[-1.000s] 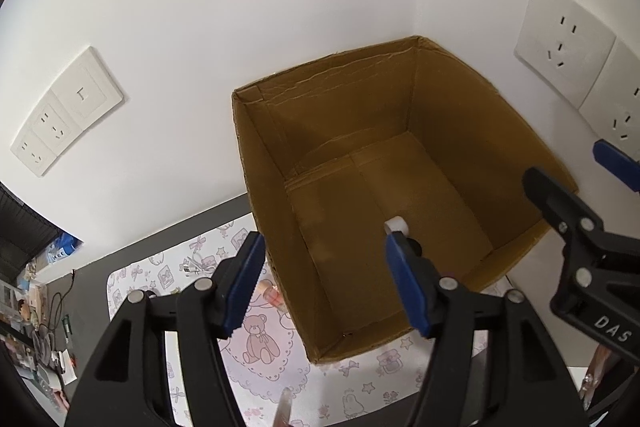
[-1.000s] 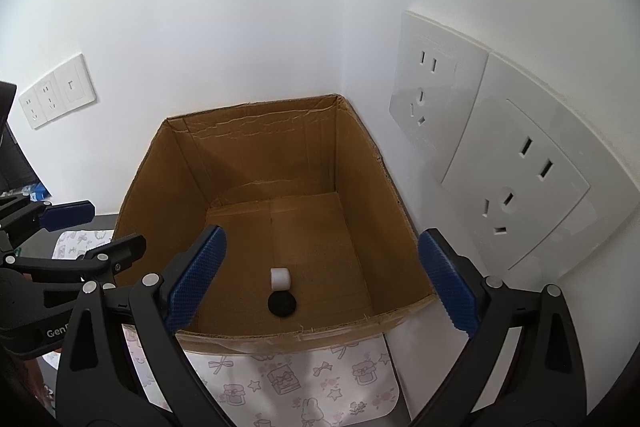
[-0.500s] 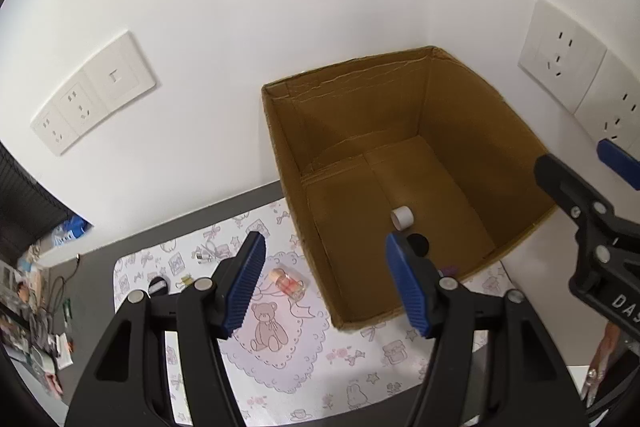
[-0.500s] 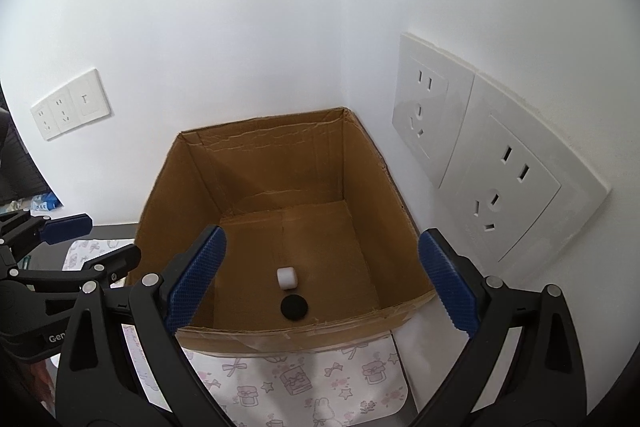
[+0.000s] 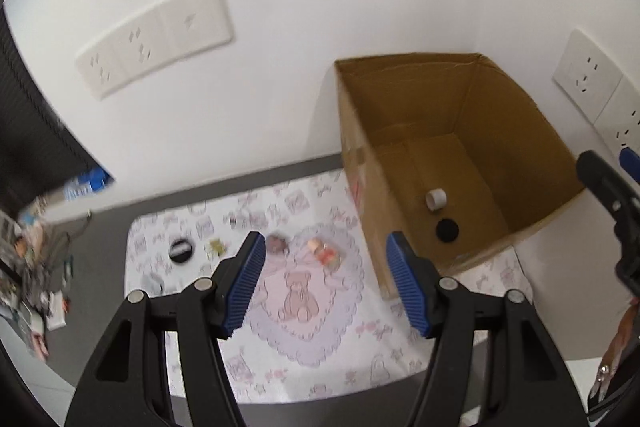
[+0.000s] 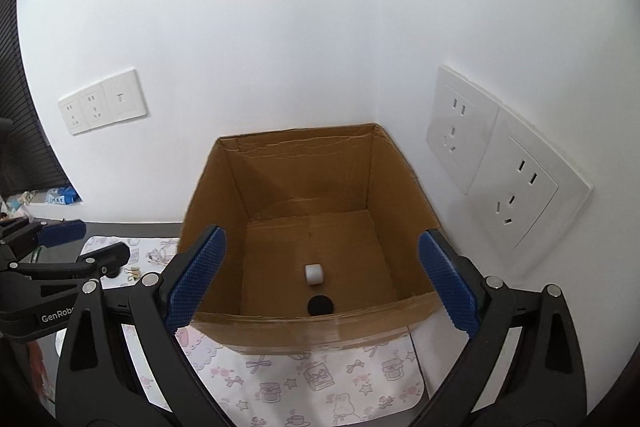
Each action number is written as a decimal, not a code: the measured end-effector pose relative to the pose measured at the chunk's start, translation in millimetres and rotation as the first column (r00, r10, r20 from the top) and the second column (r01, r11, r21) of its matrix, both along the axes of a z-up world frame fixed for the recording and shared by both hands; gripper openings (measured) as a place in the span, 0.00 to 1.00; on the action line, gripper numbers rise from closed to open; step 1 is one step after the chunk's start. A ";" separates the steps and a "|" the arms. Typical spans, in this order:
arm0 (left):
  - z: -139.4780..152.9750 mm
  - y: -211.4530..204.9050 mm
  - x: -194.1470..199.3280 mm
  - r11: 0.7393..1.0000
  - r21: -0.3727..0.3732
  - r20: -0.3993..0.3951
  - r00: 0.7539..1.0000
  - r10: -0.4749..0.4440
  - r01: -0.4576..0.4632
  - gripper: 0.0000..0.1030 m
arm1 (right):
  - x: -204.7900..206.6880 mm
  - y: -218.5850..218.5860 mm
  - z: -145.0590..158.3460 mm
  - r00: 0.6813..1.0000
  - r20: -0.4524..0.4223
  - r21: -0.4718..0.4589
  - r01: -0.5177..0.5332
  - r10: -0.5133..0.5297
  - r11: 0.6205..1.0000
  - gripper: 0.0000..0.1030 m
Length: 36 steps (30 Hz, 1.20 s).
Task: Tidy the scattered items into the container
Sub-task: 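Move both tools back toward the remaining items on the cloth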
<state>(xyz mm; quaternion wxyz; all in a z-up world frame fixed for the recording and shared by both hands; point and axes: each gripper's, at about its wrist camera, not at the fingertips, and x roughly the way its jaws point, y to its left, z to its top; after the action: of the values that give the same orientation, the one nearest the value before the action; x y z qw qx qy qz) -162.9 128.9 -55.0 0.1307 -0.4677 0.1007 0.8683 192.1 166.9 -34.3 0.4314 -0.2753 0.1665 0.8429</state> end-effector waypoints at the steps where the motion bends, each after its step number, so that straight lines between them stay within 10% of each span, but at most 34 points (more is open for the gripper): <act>1: -1.6 -8.4 1.3 1.000 0.001 0.013 1.000 0.004 -0.004 0.60 | -2.2 -3.7 1.1 1.000 -0.003 0.001 -0.003 0.003 1.000 0.95; 9: -10.7 -69.8 12.5 0.987 -0.141 0.026 0.997 0.077 -0.072 0.60 | -26.1 -38.3 10.2 1.000 -0.003 0.027 -0.025 0.025 0.999 0.95; 20: -6.5 -182.4 16.9 0.989 0.019 0.077 0.987 0.144 -0.146 0.60 | -75.8 -96.5 14.2 0.999 -0.004 0.037 -0.040 0.040 0.999 0.95; 28: -10.5 -231.5 17.0 0.990 -0.063 0.002 0.991 0.130 -0.130 0.60 | -112.1 -140.4 15.0 0.999 -0.019 0.048 -0.037 0.038 0.998 0.95; 36: -19.8 -277.8 4.5 0.989 0.021 0.019 0.989 0.148 -0.149 0.60 | -141.0 -156.8 9.3 0.998 -0.036 -0.022 -0.056 0.056 0.998 0.95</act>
<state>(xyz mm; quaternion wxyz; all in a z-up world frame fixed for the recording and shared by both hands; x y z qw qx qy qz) -158.4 -148.9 -74.8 0.0717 -0.4799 0.0547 0.8726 51.1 10.0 -25.0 0.4015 -0.2698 0.1758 0.8574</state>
